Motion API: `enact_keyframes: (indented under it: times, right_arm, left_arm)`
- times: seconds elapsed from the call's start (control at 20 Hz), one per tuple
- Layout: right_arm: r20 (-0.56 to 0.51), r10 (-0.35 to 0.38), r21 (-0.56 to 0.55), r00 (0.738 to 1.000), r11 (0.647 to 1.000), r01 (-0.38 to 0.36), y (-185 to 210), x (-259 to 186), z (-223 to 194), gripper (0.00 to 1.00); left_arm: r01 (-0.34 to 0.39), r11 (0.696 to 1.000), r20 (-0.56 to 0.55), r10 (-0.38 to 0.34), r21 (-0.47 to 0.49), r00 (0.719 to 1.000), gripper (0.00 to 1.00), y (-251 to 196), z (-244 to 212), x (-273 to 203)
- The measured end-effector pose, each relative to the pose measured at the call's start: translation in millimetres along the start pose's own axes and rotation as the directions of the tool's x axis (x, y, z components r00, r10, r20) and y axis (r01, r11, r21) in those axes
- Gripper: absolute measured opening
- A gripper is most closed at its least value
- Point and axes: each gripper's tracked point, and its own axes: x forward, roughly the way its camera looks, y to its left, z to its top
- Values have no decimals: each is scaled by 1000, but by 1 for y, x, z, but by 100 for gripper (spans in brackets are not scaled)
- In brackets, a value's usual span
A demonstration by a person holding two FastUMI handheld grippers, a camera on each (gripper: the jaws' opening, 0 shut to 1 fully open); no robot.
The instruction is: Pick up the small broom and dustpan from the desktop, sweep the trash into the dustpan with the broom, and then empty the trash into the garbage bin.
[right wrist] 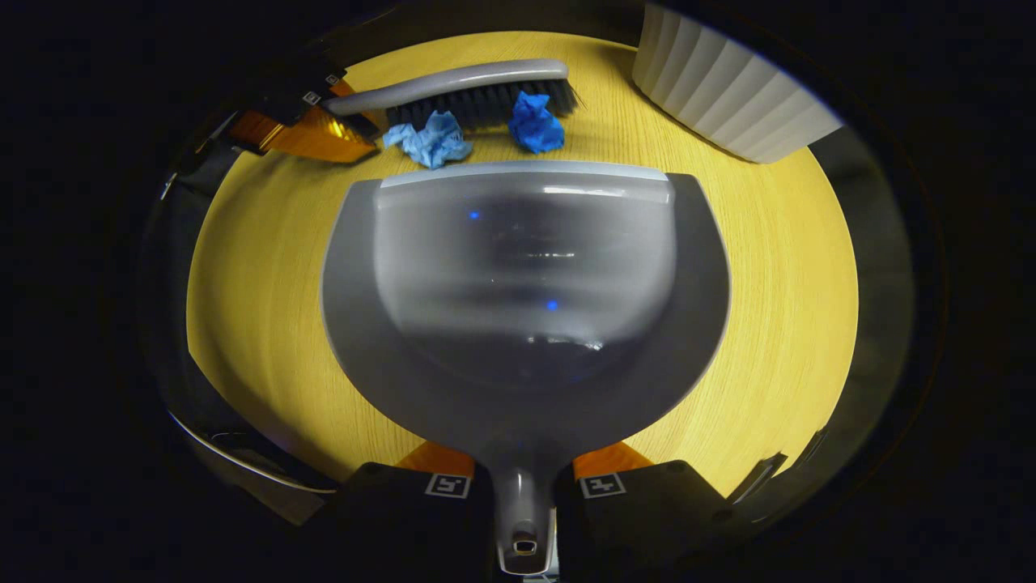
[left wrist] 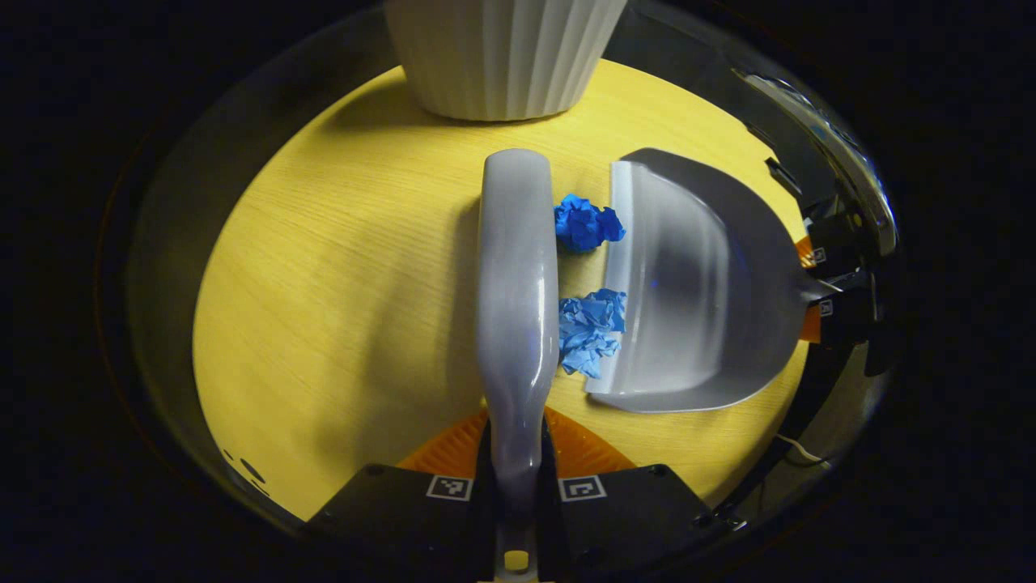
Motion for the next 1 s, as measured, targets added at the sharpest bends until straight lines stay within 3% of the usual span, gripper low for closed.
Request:
enact_keyframes:
  times: [0.1, 0.25, 0.3, 0.75, 0.8, 1.0]
  right_arm:
    - [0, 2, -1, 1000, 1000, -2, -2, 3, 1, 34]
    - [2, 6, -6, 1000, 1000, -6, 1, 1, 1, 34]
    - [2, 6, -7, 1000, 1000, -6, 1, 1, 0, 34]
    - [90, -9, -28, 996, 1000, 11, -2, 3, 6, 34]
    - [108, -9, -24, 994, 1000, 11, -3, 3, 7, 34]
    - [141, 17, 77, 990, 997, -27, 3, 7, 3, 34]
  left_arm:
    - [55, 998, 3, -55, 6, 998, 24, -22, -2, 1]
    - [55, 998, 6, -55, 33, 998, 20, -28, -3, -2]
    - [56, 998, 7, -56, 31, 998, 27, -29, -3, -5]
    - [118, 991, 55, -121, 56, 991, 24, -44, -8, -11]
    - [115, 992, 65, -118, 48, 991, 21, -44, -11, -11]
    - [97, 995, 123, -95, -14, 988, 27, -37, -32, -28]
